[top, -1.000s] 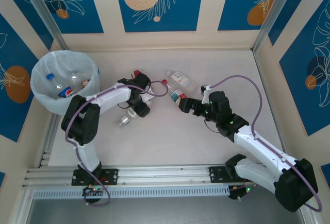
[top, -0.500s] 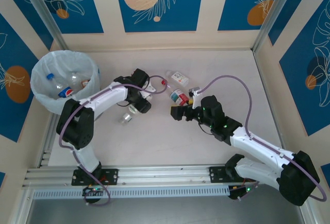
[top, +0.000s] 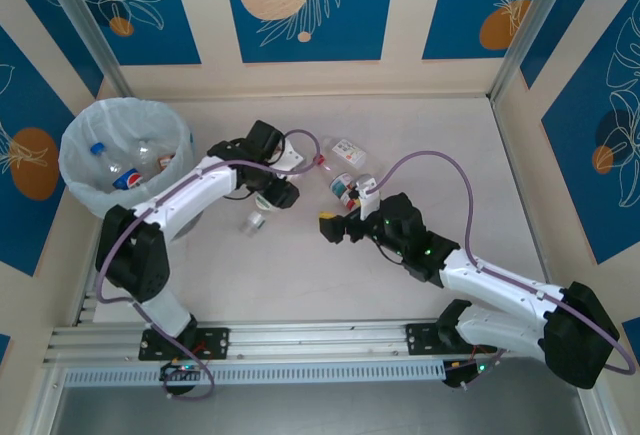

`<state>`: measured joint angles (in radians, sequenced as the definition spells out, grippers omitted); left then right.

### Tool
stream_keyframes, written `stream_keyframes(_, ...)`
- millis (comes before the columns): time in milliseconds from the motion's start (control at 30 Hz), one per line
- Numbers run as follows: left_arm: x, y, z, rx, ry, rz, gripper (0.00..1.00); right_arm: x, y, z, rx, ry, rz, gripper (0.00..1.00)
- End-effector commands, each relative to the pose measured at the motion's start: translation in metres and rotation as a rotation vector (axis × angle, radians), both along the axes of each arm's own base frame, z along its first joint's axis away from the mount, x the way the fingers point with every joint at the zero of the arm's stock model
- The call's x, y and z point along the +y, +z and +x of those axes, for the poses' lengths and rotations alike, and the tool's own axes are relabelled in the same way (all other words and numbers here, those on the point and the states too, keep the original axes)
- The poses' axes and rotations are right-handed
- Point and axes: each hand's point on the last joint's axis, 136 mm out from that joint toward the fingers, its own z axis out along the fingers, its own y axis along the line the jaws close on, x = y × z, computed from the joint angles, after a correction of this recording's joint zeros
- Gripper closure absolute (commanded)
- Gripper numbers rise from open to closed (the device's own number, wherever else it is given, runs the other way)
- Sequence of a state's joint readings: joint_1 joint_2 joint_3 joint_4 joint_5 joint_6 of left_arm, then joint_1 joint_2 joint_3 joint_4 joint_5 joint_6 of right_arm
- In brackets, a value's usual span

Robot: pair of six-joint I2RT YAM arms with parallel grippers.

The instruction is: Put the plastic bottles in the bin

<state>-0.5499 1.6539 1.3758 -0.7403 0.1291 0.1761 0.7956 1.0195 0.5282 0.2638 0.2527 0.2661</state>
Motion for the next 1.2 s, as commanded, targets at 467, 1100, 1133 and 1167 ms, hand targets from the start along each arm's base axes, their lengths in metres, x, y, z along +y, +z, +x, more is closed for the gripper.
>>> stream_keyframes(467,0.008,0.152,0.050,-0.337,0.160,-0.292,0.47,0.007,0.044,0.012,-0.094,-0.048,0.142,0.01)
stream_keyframes(1100,0.115,0.240,0.077,-0.537,0.499,-0.456,0.48,-0.020,0.046,0.033,-0.012,-0.222,0.208,0.01)
stream_keyframes(1133,0.121,0.243,0.078,-0.543,0.513,-0.463,0.48,-0.019,0.047,0.034,-0.010,-0.220,0.210,0.00)
stream_keyframes(1167,0.126,0.246,0.079,-0.550,0.525,-0.473,0.48,-0.019,0.047,0.033,-0.009,-0.218,0.211,0.00)
